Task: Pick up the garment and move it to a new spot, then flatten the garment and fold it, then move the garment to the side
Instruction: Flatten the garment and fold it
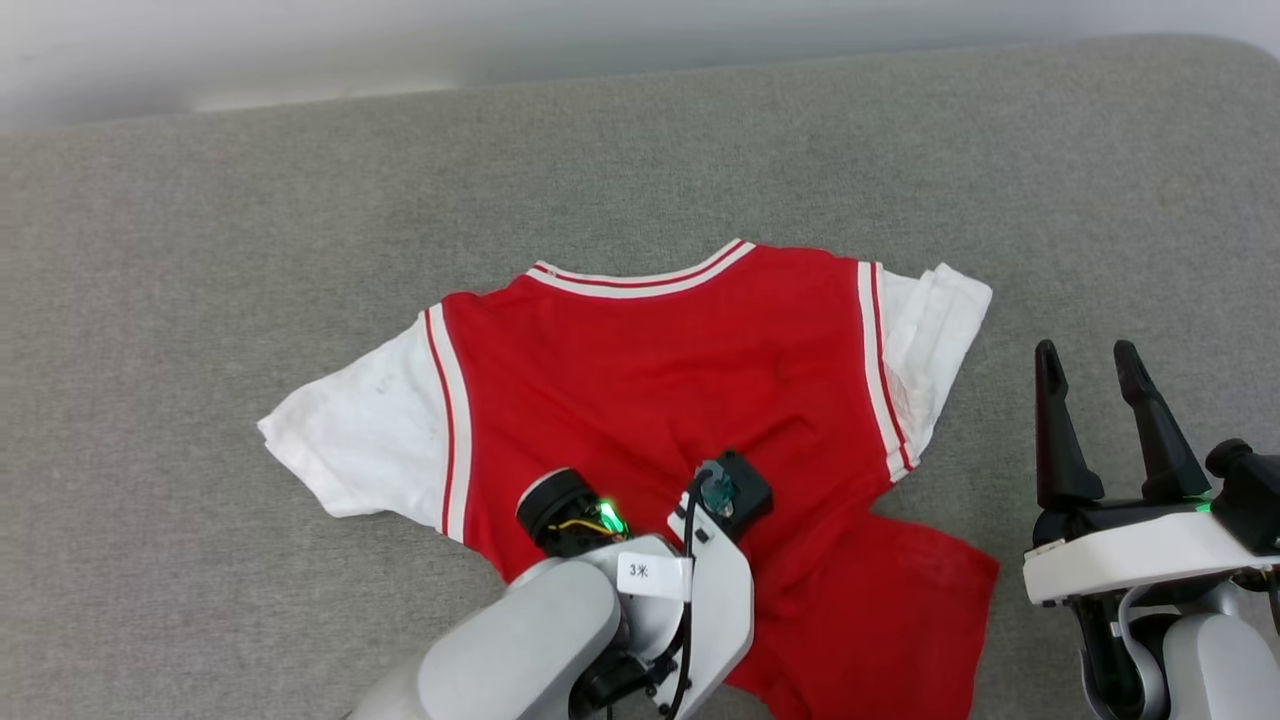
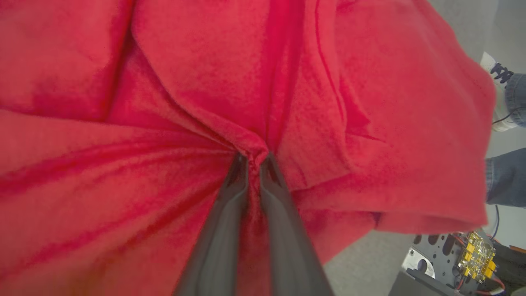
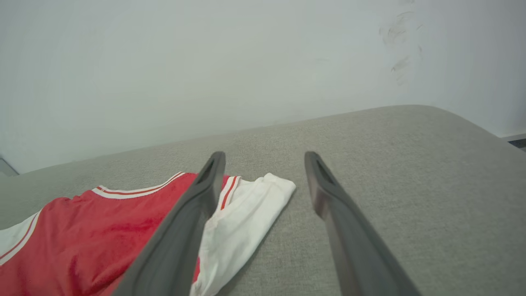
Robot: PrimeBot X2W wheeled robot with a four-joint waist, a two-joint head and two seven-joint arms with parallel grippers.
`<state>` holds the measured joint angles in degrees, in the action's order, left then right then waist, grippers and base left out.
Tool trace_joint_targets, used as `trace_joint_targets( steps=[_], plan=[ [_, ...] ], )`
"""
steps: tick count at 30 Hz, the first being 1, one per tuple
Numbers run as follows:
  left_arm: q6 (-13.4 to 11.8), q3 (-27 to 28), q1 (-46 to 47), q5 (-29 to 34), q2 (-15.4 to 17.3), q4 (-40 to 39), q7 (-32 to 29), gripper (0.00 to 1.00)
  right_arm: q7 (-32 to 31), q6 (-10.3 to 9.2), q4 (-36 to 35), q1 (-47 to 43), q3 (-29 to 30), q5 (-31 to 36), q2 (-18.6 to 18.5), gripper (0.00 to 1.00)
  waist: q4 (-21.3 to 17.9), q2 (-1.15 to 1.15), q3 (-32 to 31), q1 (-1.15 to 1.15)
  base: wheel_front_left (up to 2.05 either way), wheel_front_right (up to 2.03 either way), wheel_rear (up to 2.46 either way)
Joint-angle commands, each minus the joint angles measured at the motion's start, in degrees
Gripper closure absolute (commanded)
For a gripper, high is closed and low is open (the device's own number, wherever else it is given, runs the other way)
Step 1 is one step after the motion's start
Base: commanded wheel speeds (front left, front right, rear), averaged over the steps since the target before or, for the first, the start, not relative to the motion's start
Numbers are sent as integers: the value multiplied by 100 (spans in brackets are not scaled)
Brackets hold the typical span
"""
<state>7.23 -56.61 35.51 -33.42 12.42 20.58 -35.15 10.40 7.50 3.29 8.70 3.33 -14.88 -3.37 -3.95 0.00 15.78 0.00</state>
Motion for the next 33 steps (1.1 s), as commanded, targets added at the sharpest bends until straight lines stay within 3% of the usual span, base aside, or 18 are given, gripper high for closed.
trace_joint_targets(
  steps=[1,9,13,15,24,29,33],
  plan=[
    [32,-286,-281,-86,186,116,-160,100,2,-2,15,-20,1,34,9,0,52,0,-105,0,0,0,0],
    [30,-772,-385,-273,335,-439,-45,100,-73,-2,98,-112,-18,-5,-11,0,200,0,-483,0,0,0,0],
    [-15,-848,-575,-314,249,-564,141,100,-95,-2,118,-142,-45,-16,-9,0,249,0,-583,0,0,0,0],
    [-96,-798,-583,-240,240,-555,333,0,-109,-2,115,-148,-56,-19,-8,0,268,0,-610,0,0,0,0],
    [-665,90,-481,-176,328,-648,1838,0,-136,-2,67,-200,17,-32,-42,0,426,0,-790,0,0,0,0],
    [-1140,846,-643,-322,659,-823,2611,0,-172,-2,12,-264,45,-29,-52,0,513,0,-913,0,0,0,0],
    [-1386,1257,-814,-479,963,-974,2814,0,-194,-2,-37,-293,65,-29,-50,0,545,0,-941,0,0,0,0]
  ],
)
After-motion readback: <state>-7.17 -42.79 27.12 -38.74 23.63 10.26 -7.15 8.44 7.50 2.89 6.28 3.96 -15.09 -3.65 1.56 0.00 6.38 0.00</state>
